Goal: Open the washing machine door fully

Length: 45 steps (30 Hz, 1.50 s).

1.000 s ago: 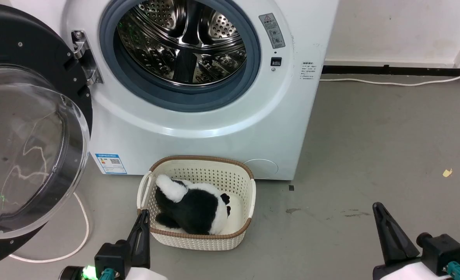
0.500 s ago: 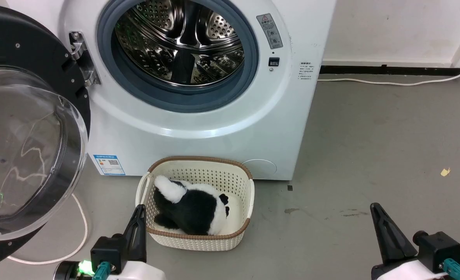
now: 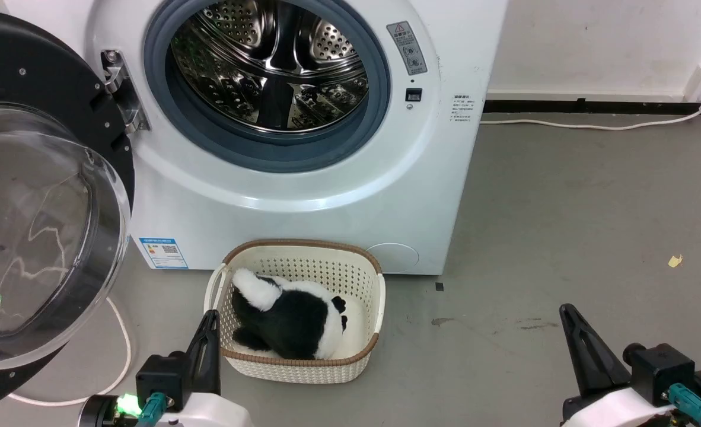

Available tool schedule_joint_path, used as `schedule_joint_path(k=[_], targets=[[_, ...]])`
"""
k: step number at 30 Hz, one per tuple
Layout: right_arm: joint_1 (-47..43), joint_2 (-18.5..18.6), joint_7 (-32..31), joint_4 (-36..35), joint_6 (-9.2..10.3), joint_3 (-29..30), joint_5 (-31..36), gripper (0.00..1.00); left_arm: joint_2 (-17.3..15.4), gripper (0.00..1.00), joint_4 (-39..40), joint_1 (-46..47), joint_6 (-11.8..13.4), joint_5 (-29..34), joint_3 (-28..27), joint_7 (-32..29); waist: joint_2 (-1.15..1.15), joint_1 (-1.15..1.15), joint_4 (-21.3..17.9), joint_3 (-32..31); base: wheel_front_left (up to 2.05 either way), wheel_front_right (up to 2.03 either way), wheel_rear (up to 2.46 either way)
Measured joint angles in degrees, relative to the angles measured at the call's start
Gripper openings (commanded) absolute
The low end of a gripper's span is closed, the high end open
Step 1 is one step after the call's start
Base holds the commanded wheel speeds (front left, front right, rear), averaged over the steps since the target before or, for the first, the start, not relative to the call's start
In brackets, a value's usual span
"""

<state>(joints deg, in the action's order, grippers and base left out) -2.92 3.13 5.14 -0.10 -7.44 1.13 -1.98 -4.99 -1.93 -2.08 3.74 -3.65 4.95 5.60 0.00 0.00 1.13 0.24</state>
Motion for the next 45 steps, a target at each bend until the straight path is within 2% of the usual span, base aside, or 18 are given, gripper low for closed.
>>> schedule_joint_path(k=[45], targets=[[2.2,0.0,-4.6,0.0,0.00,-1.0,1.5,0.00,2.0,0.00,1.5,1.2,-3.3,3.1,-4.2,-5.1,0.00,0.00,-1.1,-0.2,0.00,0.00,0.00]])
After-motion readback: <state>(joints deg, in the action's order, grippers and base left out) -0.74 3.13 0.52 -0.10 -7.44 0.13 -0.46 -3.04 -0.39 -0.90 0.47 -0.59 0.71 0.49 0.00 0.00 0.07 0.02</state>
